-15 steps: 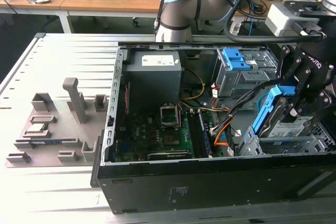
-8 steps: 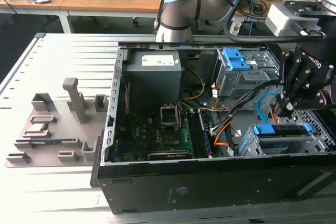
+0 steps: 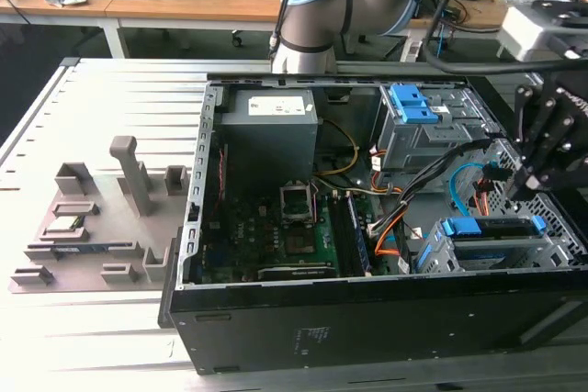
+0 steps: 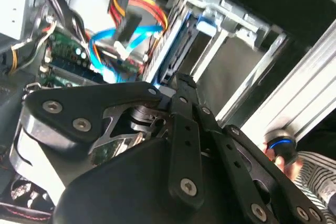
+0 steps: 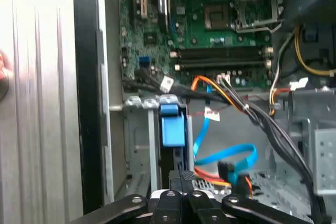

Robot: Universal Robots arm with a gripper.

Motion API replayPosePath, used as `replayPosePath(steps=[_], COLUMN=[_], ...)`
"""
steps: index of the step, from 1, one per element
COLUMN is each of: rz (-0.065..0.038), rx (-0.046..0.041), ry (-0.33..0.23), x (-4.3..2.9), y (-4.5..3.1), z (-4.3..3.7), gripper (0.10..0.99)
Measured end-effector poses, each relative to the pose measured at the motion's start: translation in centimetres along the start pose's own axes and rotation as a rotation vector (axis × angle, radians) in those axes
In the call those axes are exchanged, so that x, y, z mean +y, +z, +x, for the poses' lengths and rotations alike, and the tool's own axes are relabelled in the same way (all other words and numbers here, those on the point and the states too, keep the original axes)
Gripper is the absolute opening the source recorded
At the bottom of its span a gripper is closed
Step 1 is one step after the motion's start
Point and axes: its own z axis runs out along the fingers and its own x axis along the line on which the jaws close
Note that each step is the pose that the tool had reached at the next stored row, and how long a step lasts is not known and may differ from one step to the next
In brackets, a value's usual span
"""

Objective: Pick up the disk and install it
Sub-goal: 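Insert the first disk wire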

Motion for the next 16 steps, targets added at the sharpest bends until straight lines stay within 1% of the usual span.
replayPosePath(steps=[1, 4, 5, 6, 9, 11, 15, 16], rz=[0.0, 0.0, 0.0, 0.0, 0.0, 0.0, 0.0, 0.0], rx=[0.0014, 0.003, 0.0031, 0.0035, 0.0038, 0.0038, 0.0051, 0.0053], ry=[0.0, 0.0, 0.0, 0.0, 0.0, 0.0, 0.0, 0.0], x=[-0.45, -1.01, -1.07, -1.11, -1.19, -1.38, -1.41, -1.41], y=[-0.03, -0.08, -0.09, -0.1, -0.07, -0.06, -0.06, -0.07], z=[-0.48, -1.85, -2.29, -2.91, -4.26, -4.4, -4.4, -4.4], gripper=[0.106, 0.106, 0.106, 0.106, 0.106, 0.106, 0.114, 0.169])
